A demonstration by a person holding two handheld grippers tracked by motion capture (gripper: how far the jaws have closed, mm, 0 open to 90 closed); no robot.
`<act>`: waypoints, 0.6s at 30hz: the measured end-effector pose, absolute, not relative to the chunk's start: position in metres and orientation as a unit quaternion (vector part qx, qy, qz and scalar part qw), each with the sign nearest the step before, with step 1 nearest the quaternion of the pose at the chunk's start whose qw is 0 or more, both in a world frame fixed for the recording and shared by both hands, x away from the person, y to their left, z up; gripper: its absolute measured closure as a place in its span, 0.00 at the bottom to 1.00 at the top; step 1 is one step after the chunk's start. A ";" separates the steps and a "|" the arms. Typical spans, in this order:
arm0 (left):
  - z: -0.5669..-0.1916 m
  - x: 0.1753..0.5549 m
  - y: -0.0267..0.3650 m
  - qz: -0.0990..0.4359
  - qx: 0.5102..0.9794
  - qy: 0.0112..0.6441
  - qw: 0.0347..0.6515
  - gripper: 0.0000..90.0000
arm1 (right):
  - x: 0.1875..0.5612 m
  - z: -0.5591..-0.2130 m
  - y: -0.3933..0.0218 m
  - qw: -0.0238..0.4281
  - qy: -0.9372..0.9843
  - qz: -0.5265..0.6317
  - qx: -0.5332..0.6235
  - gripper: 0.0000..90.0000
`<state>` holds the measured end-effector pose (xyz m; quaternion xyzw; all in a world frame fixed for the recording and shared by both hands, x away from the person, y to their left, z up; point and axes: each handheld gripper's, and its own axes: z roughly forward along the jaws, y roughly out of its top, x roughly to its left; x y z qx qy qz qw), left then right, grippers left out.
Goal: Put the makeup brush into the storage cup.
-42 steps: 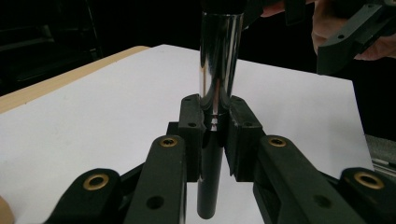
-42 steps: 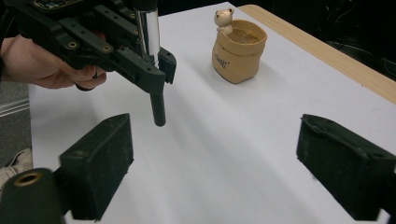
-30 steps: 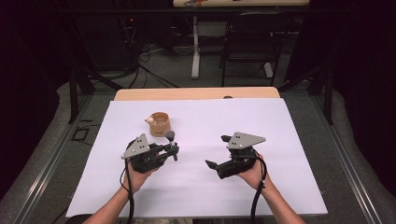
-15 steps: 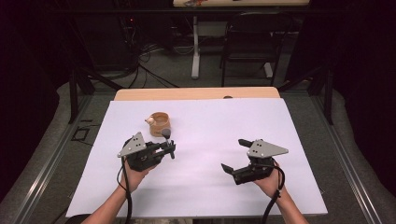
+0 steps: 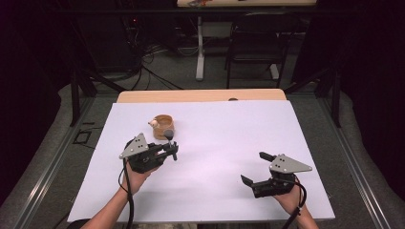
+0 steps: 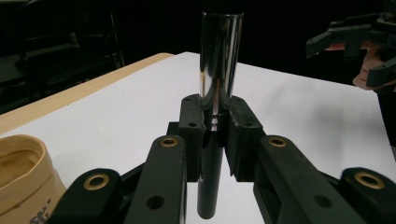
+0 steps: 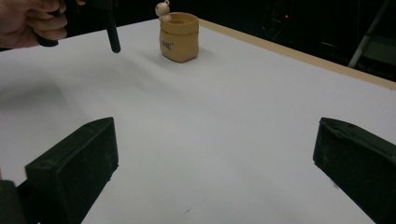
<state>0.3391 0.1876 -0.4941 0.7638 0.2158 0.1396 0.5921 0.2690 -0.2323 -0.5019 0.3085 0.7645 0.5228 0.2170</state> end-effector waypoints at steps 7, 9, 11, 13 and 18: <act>-0.491 0.343 0.192 0.144 0.765 0.216 0.589 0.87 | 0.263 -0.506 -0.242 0.216 0.764 0.519 0.317 0.00; -0.489 0.345 0.195 0.150 0.766 0.218 0.586 0.87 | 0.265 -0.505 -0.242 0.214 0.761 0.523 0.320 0.00; -0.488 0.346 0.198 0.148 0.762 0.223 0.590 0.87 | 0.266 -0.505 -0.242 0.210 0.763 0.524 0.314 0.00; -0.487 0.347 0.200 0.150 0.760 0.227 0.591 0.87 | 0.268 -0.505 -0.241 0.212 0.763 0.525 0.313 0.00; -0.484 0.351 0.204 0.152 0.760 0.230 0.588 0.87 | 0.271 -0.504 -0.241 0.210 0.762 0.529 0.309 0.00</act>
